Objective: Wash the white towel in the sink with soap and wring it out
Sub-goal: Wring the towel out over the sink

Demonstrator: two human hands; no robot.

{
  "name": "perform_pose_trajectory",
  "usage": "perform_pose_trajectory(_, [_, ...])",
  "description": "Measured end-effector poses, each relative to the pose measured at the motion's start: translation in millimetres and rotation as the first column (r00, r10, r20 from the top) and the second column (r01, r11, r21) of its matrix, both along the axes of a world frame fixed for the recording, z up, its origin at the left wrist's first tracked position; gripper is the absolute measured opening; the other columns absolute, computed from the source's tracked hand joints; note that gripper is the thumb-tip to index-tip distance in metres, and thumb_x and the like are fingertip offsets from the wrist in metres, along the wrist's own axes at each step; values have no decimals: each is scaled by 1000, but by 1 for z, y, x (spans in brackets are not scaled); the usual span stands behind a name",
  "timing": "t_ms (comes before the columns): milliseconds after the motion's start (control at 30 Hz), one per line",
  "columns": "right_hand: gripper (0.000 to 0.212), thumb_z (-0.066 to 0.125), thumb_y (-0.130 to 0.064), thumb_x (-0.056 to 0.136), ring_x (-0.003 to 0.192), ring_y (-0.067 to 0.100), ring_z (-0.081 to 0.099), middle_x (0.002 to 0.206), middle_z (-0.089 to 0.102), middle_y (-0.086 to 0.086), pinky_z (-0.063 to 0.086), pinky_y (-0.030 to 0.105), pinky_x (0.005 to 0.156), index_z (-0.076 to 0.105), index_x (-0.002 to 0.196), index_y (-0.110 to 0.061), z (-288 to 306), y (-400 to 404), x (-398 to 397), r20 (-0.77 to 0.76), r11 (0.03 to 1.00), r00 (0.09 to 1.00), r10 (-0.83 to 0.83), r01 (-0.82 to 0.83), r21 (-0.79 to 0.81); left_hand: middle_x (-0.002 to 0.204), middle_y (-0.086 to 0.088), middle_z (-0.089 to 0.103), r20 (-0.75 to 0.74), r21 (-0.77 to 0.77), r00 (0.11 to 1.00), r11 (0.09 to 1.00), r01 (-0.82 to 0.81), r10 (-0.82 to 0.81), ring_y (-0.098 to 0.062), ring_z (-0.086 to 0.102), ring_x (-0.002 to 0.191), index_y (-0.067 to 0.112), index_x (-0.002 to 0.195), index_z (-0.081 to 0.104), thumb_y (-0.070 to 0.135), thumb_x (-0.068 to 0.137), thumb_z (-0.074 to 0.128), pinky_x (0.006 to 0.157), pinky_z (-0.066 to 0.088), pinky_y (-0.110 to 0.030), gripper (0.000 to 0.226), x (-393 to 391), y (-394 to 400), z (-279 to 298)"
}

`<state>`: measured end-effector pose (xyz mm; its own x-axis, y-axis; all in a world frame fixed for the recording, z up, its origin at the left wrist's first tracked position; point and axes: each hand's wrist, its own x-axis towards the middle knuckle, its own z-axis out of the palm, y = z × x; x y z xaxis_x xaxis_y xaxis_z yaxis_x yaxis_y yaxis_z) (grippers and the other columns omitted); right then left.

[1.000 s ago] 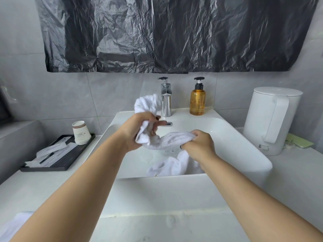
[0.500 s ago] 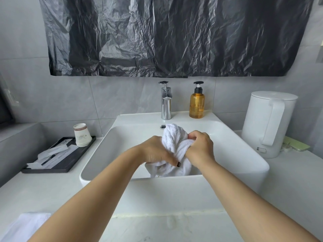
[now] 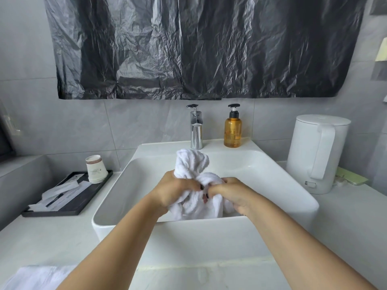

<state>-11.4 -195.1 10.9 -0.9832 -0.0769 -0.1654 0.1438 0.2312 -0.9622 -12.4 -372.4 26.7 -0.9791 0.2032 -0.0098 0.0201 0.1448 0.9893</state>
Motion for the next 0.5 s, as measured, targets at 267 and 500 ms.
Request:
perform_pose_trajectory(267, [44,69,-19,47,77,22,66,83,70,7,48,30,70,69,90,-9,1,-11,-6,-66,992,990,-122,124,27,95,-20,65,90,340,995,938,-66,37,-31,63,80,-5,110,68,27,52,78,63,48,-30,67,-14,-18,-6])
perform_pose_trajectory(500, [14,52,6,84,87,32,66,87,67,21,51,38,87,66,87,3,34,-2,-12,65,844,998,-13,45,-535,105,-29,71,89,224,996,975,1,-21,-37,69,93,-2,109,71,15,56,83,85,52,-43,57,-5,-7,-6])
